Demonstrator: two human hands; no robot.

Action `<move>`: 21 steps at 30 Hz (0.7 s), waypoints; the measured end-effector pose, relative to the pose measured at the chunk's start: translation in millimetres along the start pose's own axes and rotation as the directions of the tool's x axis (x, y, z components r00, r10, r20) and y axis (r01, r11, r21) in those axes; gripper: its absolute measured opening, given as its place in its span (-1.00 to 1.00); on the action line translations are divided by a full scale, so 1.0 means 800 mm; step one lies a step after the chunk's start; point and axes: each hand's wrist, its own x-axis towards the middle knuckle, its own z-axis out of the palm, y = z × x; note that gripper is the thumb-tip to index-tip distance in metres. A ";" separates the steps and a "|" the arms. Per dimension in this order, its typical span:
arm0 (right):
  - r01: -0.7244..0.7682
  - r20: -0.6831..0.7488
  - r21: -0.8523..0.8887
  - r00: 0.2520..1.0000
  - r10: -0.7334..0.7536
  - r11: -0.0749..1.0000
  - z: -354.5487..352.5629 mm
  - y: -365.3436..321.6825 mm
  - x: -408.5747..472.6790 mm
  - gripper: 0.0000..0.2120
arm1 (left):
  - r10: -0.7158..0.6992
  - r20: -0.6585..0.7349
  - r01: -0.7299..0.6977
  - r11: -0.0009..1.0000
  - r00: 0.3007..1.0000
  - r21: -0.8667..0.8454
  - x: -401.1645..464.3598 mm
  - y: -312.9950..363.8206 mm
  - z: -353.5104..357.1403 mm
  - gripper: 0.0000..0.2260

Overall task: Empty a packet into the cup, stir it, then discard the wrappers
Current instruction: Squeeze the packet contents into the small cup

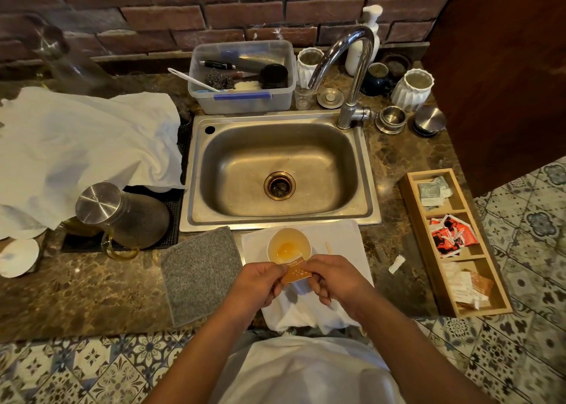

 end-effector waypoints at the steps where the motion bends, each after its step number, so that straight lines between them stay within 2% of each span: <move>1: 0.009 -0.011 -0.017 1.000 -0.009 1.000 0.001 0.000 0.000 -0.73 | 0.005 0.000 -0.005 1.000 1.000 0.011 -0.001 0.000 0.000 -0.57; 8: 0.040 -0.086 -0.143 0.995 -0.053 0.989 0.007 0.004 0.002 -0.73 | 0.024 -0.017 -0.024 1.000 1.000 0.009 -0.002 0.000 0.003 -0.61; 15: 0.002 -0.058 -0.213 0.998 -0.015 0.977 0.011 0.003 0.001 -0.63 | 0.088 -0.068 -0.084 0.994 0.994 0.065 0.002 -0.008 0.002 -0.65; 21: 0.023 -0.069 -0.180 0.997 -0.036 0.983 0.013 0.004 0.002 -0.70 | 0.067 -0.108 -0.058 0.995 0.992 0.086 0.006 -0.014 0.004 -0.60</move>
